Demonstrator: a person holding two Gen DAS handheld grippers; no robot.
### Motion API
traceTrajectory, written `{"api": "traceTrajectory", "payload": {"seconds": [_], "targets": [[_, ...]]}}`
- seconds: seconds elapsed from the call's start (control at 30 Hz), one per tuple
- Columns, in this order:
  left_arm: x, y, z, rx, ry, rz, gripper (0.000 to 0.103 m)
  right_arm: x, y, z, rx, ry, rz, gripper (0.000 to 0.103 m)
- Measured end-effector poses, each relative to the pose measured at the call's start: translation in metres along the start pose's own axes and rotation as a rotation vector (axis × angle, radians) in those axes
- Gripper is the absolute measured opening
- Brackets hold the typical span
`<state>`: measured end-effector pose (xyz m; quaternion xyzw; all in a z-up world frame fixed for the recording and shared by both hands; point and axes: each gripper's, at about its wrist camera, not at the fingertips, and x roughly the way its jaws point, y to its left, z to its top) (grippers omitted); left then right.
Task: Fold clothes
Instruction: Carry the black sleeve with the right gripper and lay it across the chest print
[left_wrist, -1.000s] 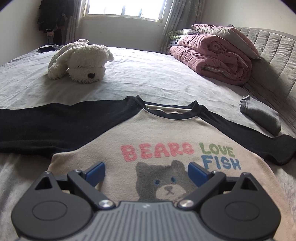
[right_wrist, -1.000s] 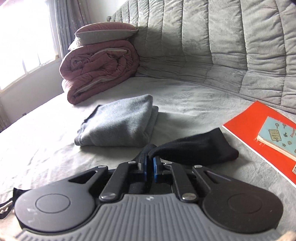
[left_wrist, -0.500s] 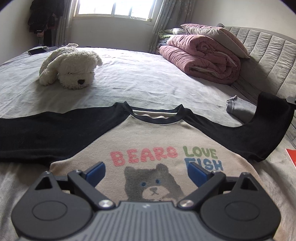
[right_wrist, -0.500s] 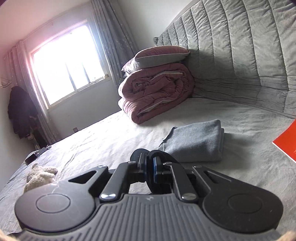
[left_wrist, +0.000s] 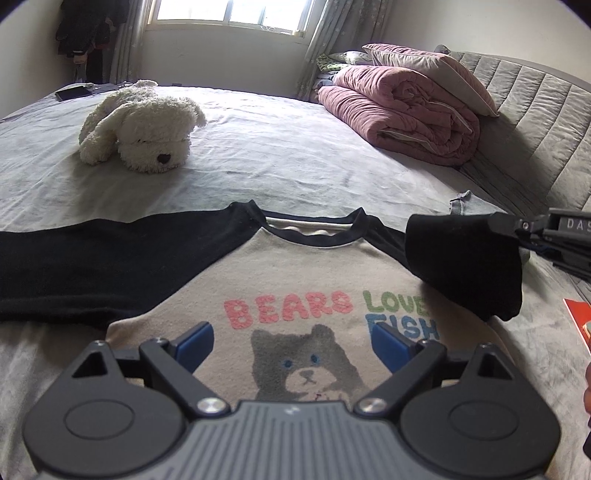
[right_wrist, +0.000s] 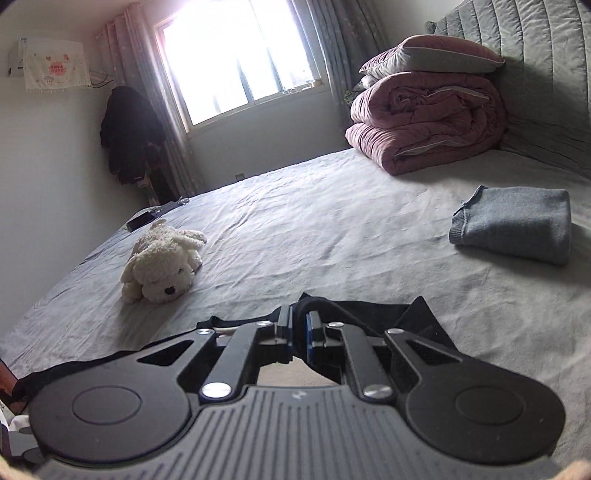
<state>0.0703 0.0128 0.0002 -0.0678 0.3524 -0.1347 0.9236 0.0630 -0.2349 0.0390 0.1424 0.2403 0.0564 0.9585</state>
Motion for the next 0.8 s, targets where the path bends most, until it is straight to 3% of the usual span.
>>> {"api": "traceTrajectory", "payload": {"seconds": [0.3,0.43,0.53,0.63,0.8], "targets": [[0.002,0.002,0.0,-0.013,0.013,0.015,0.091,0.033,0.006,-0.051,-0.062,0.244,0.01,0.01],[0.005,-0.001,-0.002,0.0,0.026,0.018,0.091,0.031,-0.001,-0.054,-0.053,0.295,0.026,0.017],[0.007,-0.003,-0.003,0.006,0.031,0.025,0.091,0.02,-0.009,-0.046,-0.04,0.276,0.024,0.046],[0.007,-0.002,-0.003,0.004,0.031,0.028,0.091,0.008,-0.017,-0.037,-0.027,0.252,0.021,0.047],[0.006,-0.002,-0.003,0.01,0.03,0.029,0.091,0.001,-0.037,-0.024,-0.014,0.182,-0.074,0.047]]}}
